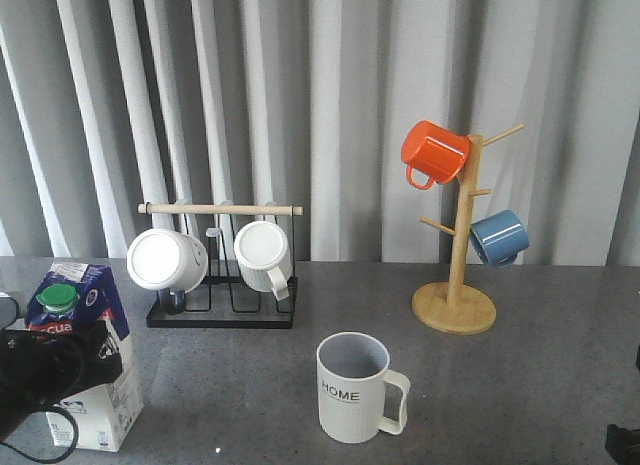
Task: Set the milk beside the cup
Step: 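Grasp the Pascual milk carton with the left gripper, then lift the milk carton and carry it beside the HOME mug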
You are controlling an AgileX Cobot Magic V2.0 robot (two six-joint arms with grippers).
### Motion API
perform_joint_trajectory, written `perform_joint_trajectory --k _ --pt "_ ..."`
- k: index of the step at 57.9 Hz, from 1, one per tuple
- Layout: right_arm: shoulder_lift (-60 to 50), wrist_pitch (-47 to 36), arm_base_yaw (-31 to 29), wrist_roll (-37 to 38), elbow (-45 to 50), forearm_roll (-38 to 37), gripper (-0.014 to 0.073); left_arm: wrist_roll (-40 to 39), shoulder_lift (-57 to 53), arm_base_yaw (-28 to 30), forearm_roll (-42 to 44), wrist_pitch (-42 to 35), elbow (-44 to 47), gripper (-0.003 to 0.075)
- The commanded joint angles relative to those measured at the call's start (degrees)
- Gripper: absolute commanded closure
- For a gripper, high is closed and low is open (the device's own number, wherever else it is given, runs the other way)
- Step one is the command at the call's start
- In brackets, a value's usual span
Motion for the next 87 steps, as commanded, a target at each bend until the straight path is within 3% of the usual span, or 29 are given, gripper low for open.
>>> perform_joint_trajectory --k 1,19,25,32,42,51,66,87 --pt "-0.7 -3.7 -0.2 -0.2 -1.5 0.1 0.0602 0.0 -1.9 0.1 0.1 -4.7 -1.8 0.0727" --pt "-0.7 -3.6 -0.2 -0.2 -1.5 0.1 0.0603 -3.7 -5.0 -0.7 0.4 -8.5 -1.8 0.0727" --pt "-0.7 -3.6 -0.2 -0.2 -1.5 0.1 0.0603 -0.4 -8.8 -4.7 -4.5 -8.6 -1.9 0.0727" --pt "-0.7 -3.6 -0.2 -0.2 -1.5 0.1 0.0603 13.1 -10.0 -10.5 -22.0 -8.5 -4.1 0.0727" --pt "-0.7 -3.5 -0.2 -0.2 -1.5 0.1 0.0603 39.7 -7.4 -21.4 -53.1 -12.9 -9.8 0.0727" --pt "-0.7 -3.5 -0.2 -0.2 -1.5 0.1 0.0603 52.6 -2.1 -29.2 -60.4 -14.6 -16.2 0.0727" --pt "-0.7 -3.5 -0.2 -0.2 -1.5 0.1 0.0603 50.8 6.5 -35.9 -64.1 -15.9 -23.9 0.0727" --pt "-0.7 -3.5 -0.2 -0.2 -1.5 0.1 0.0603 45.8 15.1 -37.7 -64.5 -18.8 -27.8 0.0727"
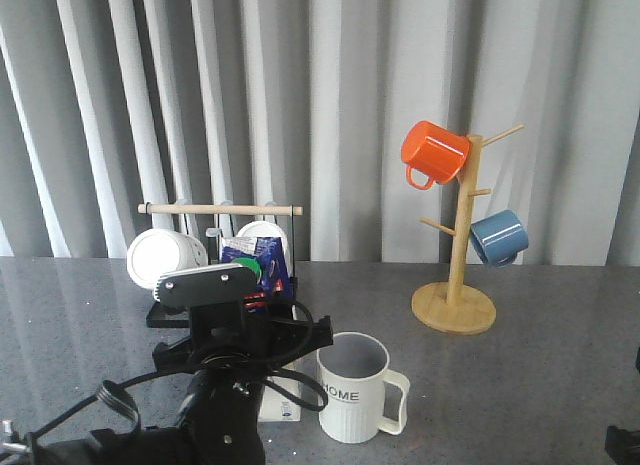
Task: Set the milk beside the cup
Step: 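Lift the milk carton and carry it beside the HOME mug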
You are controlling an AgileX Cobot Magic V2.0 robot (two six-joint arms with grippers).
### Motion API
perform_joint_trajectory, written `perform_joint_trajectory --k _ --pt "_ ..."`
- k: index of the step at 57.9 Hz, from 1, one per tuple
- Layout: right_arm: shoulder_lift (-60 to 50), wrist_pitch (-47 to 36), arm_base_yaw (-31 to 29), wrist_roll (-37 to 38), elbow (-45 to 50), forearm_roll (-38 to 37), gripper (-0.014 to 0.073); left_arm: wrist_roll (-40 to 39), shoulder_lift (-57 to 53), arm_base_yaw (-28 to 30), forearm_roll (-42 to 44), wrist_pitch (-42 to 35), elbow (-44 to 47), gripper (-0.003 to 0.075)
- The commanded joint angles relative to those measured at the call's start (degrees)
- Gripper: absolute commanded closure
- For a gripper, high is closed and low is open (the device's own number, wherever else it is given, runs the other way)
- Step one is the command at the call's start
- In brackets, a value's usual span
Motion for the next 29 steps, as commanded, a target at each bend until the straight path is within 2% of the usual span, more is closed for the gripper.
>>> perform_joint_trajectory --k 1,29 --pt "-0.7 -3.9 -0.2 -0.2 -1.5 0.1 0.0603 -1.2 -0.7 -0.3 2.1 -3.7 -2.0 0.0727" --pt "-0.7 -3.7 -0.2 -0.2 -1.5 0.1 0.0603 -1.2 2.9 -0.3 2.1 -2.6 -1.9 0.0727"
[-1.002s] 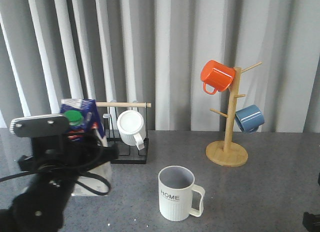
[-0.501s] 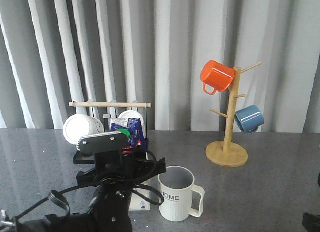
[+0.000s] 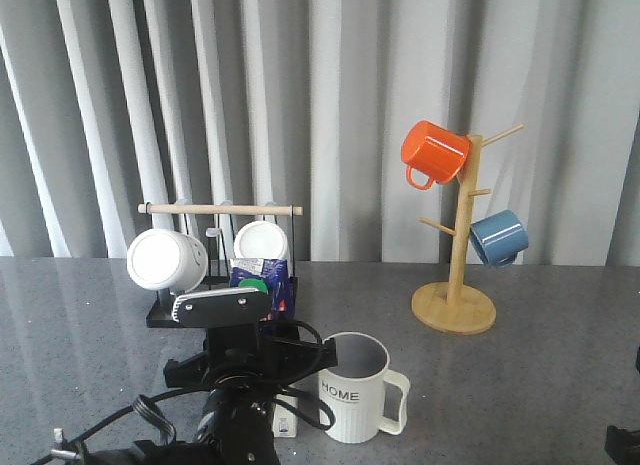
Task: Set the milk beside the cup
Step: 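Lift the milk carton and carry it beside the HOME mug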
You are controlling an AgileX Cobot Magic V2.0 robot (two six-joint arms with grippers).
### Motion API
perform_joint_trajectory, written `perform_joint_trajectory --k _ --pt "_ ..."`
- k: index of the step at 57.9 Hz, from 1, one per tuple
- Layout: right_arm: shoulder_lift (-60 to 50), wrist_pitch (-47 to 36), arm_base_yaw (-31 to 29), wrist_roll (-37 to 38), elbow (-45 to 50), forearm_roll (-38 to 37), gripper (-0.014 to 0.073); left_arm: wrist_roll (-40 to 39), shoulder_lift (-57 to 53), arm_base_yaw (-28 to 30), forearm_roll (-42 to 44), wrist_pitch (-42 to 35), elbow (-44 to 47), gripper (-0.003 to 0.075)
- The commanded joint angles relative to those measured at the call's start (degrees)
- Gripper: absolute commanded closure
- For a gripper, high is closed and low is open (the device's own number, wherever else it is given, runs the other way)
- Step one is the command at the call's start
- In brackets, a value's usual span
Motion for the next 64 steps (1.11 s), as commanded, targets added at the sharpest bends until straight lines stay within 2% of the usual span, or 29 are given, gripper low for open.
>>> perform_joint_trajectory --k 1,35,43,48,54,59,64 --pt "-0.7 -3.7 -0.2 -0.2 -1.5 0.1 0.0603 -0.6 -2.0 -0.3 1.1 0.4 -1.3 0.0727" --pt "-0.7 -3.5 -0.2 -0.2 -1.5 0.1 0.0603 -0.5 -2.0 -0.3 1.1 1.2 -1.3 0.0725" --pt "-0.7 -3.5 -0.2 -0.2 -1.5 0.1 0.0603 -0.5 -2.0 -0.3 1.1 1.9 -1.3 0.0699" --pt "-0.7 -3.5 -0.2 -0.2 -1.5 0.1 0.0603 -0.5 -2.2 -0.3 1.1 3.5 -1.3 0.0648" --pt "-0.7 -3.5 -0.2 -0.2 -1.5 0.1 0.0603 -0.5 -2.2 -0.3 1.1 4.6 -1.3 0.054" --pt "-0.7 -3.5 -0.2 -0.2 -1.5 0.1 0.0603 -0.3 -2.2 -0.3 1.1 5.6 -1.3 0.0416" --pt "-0.7 -3.5 -0.2 -0.2 -1.5 0.1 0.0603 0.6 -2.2 -0.3 1.1 5.6 -1.3 0.0226"
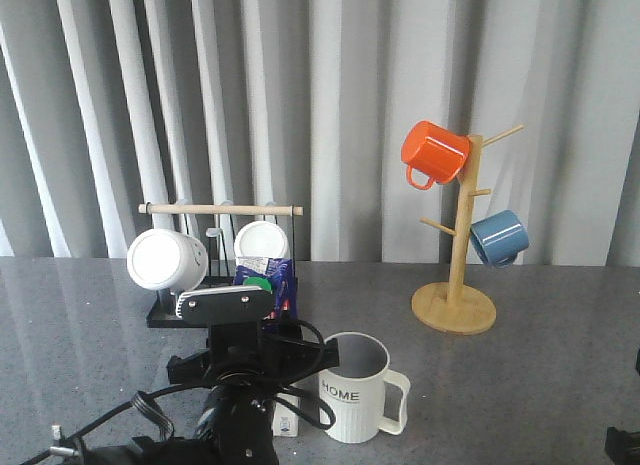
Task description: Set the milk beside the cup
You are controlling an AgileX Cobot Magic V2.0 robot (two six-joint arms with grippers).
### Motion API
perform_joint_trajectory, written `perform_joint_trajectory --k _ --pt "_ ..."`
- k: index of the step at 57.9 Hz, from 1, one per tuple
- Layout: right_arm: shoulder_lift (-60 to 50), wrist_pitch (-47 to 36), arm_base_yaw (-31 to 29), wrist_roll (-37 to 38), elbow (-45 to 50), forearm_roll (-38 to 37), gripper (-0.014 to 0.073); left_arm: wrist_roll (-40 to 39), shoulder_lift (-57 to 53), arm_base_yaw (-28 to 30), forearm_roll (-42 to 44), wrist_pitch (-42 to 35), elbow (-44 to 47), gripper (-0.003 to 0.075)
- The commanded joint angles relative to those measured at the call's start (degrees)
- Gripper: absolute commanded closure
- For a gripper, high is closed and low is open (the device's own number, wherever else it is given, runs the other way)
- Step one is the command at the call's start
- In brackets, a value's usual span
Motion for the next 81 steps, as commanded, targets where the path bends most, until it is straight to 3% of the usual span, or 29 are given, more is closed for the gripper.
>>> perform_joint_trajectory --k 1,8,22,39,46,50,54,58,60,70,81 --pt "-0.7 -4.0 -0.2 -0.2 -1.5 0.1 0.0603 0.7 -2.4 -0.3 0.2 3.4 -1.1 0.0193" --pt "-0.7 -4.0 -0.2 -0.2 -1.5 0.1 0.0603 2.8 -2.6 -0.3 0.2 4.0 -1.1 -0.0016" --pt "-0.7 -4.0 -0.2 -0.2 -1.5 0.1 0.0603 2.9 -7.1 -0.3 0.2 6.6 -1.1 0.0014" --pt "-0.7 -4.0 -0.2 -0.2 -1.5 0.1 0.0603 3.0 -20.2 -0.3 0.7 6.0 -1.1 0.0073" --pt "-0.7 -4.0 -0.2 -0.2 -1.5 0.1 0.0603 9.7 -26.0 -0.3 0.7 6.0 -1.1 0.0146" --pt "-0.7 -4.0 -0.2 -0.2 -1.5 0.1 0.0603 16.4 -28.5 -0.3 0.7 6.5 -1.1 0.0237" --pt "-0.7 -4.0 -0.2 -0.2 -1.5 0.1 0.0603 21.2 -30.3 -0.3 0.1 7.0 -1.1 0.039" --pt "-0.7 -4.0 -0.2 -0.2 -1.5 0.1 0.0603 22.3 -31.9 -0.3 -2.9 6.7 -1.1 0.064" --pt "-0.7 -4.0 -0.2 -0.2 -1.5 0.1 0.0603 22.6 -32.7 -0.3 -5.1 6.3 -1.1 0.0731" --pt "-0.7 -4.0 -0.2 -0.2 -1.5 0.1 0.0603 22.7 -34.9 -0.3 -15.8 0.3 -1.1 0.0727" --pt "-0.7 -4.0 -0.2 -0.2 -1.5 0.1 0.0603 22.6 -34.9 -0.3 -17.7 -3.2 -1.1 0.0728"
